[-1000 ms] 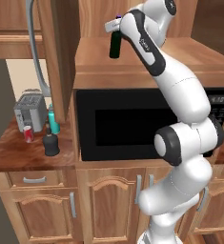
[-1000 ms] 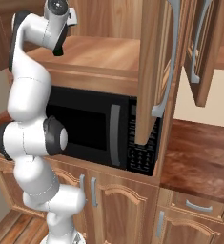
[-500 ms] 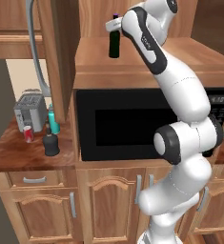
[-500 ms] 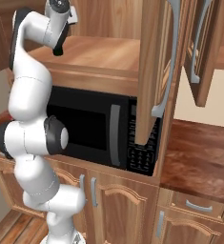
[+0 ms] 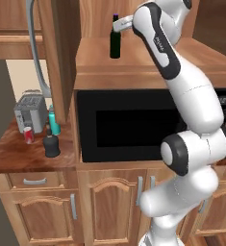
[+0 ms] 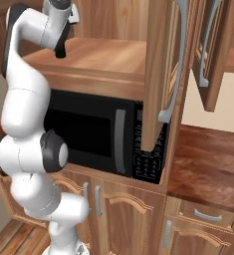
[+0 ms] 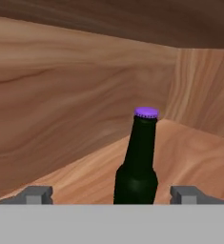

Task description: Sort all alcoholic drinks to one cabinet, and non-alcoholic drinks to the other.

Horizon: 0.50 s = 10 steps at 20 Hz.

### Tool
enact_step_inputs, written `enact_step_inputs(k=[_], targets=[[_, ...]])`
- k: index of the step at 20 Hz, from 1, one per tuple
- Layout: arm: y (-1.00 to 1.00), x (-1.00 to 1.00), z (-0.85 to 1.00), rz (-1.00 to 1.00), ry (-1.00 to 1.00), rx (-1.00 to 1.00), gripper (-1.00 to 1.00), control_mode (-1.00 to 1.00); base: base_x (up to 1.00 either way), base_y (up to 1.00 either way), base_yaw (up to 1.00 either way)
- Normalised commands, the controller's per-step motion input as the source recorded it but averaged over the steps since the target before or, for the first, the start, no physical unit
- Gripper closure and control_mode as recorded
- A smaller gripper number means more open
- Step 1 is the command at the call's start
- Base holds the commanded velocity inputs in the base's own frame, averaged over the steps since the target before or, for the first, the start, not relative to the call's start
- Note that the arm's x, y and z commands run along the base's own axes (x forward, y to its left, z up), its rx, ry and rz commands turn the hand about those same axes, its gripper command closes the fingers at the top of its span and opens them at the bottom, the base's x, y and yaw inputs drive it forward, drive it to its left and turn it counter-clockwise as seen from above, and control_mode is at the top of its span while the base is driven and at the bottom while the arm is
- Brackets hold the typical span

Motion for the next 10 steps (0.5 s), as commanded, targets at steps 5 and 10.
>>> enact_step_inputs(k=[5,10], targets=[[-0.24,-0.87,0.0,0.0,0.01,0.0,-1.0,-1.0,0.0,0.0,0.0],[-0.03,-0.92,-0.17,0.0,0.04,0.0,-1.0,-1.0,0.0,0.0,0.0]])
